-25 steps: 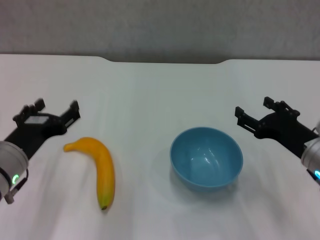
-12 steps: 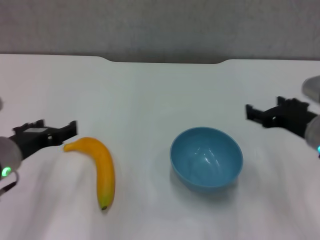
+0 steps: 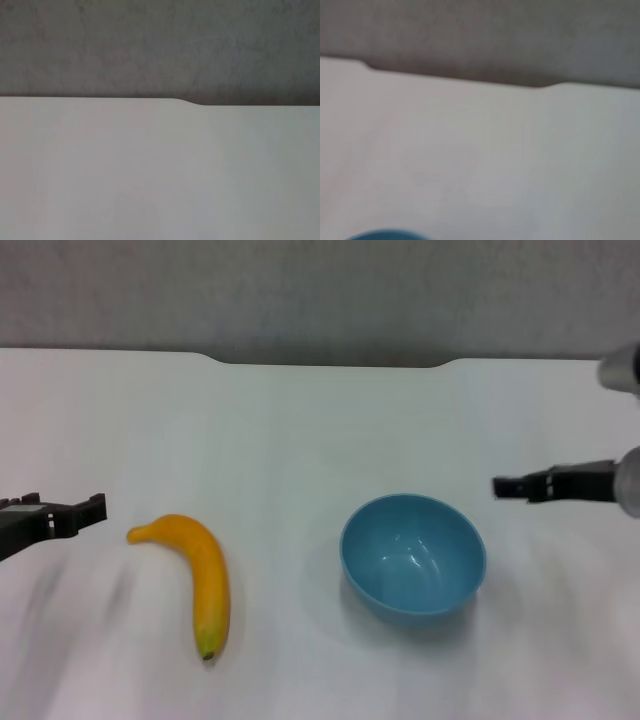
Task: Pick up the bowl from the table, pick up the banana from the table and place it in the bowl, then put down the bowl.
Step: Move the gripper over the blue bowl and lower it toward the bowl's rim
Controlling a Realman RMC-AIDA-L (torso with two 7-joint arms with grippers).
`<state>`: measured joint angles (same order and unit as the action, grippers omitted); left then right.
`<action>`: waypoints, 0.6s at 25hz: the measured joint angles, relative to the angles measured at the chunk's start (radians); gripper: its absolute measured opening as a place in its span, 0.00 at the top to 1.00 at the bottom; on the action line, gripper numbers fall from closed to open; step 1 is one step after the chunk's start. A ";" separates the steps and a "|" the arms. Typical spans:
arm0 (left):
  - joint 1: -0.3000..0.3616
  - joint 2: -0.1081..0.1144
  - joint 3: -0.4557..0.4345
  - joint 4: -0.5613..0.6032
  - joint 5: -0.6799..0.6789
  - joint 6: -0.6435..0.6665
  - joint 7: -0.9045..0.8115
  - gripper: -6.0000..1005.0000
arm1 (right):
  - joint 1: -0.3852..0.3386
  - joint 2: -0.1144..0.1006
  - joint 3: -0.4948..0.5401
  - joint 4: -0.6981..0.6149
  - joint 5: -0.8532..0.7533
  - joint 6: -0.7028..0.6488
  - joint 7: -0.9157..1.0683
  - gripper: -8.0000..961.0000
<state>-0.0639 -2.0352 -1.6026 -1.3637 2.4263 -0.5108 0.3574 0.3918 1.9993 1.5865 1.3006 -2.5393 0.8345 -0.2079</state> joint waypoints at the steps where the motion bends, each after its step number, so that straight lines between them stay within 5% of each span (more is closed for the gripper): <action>1: -0.004 0.000 -0.001 0.008 0.000 0.001 0.004 0.16 | 0.021 0.000 0.015 -0.028 0.039 0.021 -0.034 0.09; 7: -0.023 -0.002 0.007 0.032 0.001 0.015 0.008 0.16 | 0.104 0.001 0.113 -0.183 0.236 0.114 -0.191 0.09; 15: -0.032 -0.005 0.051 0.057 0.000 0.067 0.009 0.16 | 0.198 0.001 0.168 -0.370 0.240 0.157 -0.237 0.09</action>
<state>-0.0957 -2.0398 -1.5513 -1.3071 2.4258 -0.4442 0.3660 0.5895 2.0004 1.7548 0.9302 -2.2990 0.9917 -0.4446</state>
